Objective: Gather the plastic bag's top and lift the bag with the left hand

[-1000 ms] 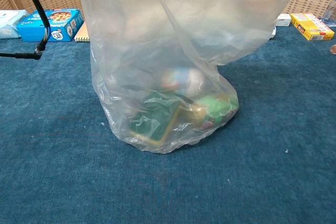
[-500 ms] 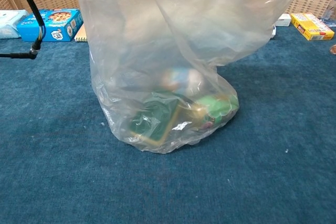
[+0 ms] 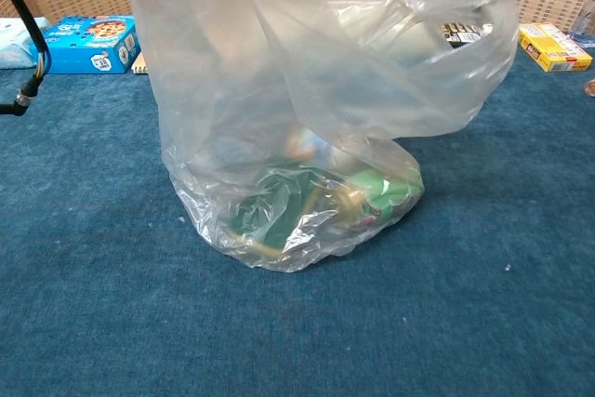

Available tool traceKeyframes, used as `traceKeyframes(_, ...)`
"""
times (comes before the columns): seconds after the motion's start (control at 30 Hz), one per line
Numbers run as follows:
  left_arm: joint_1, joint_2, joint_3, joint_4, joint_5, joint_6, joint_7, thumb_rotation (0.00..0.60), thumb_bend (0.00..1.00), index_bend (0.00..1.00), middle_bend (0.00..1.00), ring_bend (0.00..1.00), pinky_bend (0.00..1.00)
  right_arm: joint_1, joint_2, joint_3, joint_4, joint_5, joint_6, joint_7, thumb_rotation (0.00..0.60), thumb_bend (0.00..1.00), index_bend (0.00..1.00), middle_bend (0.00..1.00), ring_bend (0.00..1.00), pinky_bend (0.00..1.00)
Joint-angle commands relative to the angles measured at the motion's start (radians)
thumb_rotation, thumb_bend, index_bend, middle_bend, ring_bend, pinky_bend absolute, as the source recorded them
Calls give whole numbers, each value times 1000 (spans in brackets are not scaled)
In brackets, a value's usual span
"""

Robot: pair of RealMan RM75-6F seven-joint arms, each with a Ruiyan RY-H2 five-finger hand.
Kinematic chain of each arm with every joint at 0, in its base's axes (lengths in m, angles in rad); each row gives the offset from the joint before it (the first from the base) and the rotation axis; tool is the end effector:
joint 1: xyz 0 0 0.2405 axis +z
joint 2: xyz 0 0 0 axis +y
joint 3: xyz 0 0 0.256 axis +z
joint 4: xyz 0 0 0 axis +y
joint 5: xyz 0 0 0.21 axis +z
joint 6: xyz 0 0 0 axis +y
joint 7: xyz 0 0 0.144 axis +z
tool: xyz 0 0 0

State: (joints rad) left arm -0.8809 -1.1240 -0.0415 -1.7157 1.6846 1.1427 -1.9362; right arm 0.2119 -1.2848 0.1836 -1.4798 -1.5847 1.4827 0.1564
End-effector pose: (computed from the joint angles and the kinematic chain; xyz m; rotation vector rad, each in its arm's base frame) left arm -0.0786 0.3169 0.0942 0.9292 2.0853 1.3554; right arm -0.2720 -0.2442 0.1337 1.3803 -0.8495 1.2661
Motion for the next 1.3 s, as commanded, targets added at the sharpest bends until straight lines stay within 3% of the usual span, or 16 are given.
traceKeyframes(0.03, 10, 13, 3, -29, -23, -12, 37, 0, 152, 510, 563, 572, 474, 38, -40, 18, 26, 12, -32, 5, 569, 122, 192, 219, 256, 303)
traceKeyframes(0.4, -1, 8, -9, -29, -37, -41, 52, 0, 152, 510, 563, 571, 474, 105, -139, 17, 85, 24, -75, 3, 572, 119, 169, 209, 247, 298)
traceKeyframes(1.3, -27, -18, -41, -23, -52, -78, 89, 0, 153, 510, 564, 571, 463, 213, -226, 23, 7, 72, -163, 19, 570, 107, 163, 197, 240, 289)
